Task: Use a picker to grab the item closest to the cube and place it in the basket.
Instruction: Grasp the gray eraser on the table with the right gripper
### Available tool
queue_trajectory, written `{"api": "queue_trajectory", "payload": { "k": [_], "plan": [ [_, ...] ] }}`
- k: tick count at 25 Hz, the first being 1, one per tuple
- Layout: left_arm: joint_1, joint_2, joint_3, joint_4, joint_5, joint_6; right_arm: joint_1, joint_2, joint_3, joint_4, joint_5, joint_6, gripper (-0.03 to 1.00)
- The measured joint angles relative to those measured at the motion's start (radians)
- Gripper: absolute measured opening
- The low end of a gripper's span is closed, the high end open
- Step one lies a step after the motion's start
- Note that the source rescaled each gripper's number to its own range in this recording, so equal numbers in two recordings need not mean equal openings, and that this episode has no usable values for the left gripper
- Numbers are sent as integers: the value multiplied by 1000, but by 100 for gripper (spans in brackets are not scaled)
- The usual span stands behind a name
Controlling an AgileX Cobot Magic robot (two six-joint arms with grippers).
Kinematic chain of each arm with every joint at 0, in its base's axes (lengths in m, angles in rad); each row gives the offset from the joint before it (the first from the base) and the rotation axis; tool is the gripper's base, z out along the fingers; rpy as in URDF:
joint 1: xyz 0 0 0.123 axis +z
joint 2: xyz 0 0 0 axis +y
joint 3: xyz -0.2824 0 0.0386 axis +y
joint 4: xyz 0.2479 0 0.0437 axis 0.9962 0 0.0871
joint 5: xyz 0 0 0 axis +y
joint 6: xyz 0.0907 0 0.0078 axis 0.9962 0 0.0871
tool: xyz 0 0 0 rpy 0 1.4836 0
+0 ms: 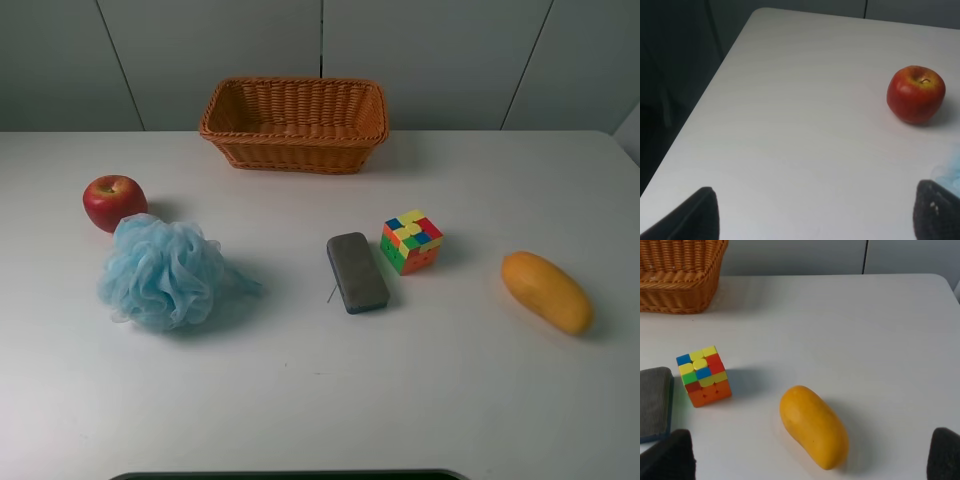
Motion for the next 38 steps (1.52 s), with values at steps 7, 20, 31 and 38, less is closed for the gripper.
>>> {"api": "queue_trajectory", "payload": {
  "k": [7,20,31,38],
  "plan": [
    [0,0,0,0,0,0,0,0,0,0,0,0,100],
    [0,0,0,0,0,0,0,137,-64,48,4,-58,100],
    [0,0,0,0,0,0,11,808,-412,171,-16,-192,100],
    [0,0,0,0,0,0,251,1088,-486,159,-187,-106,100]
  ]
}}
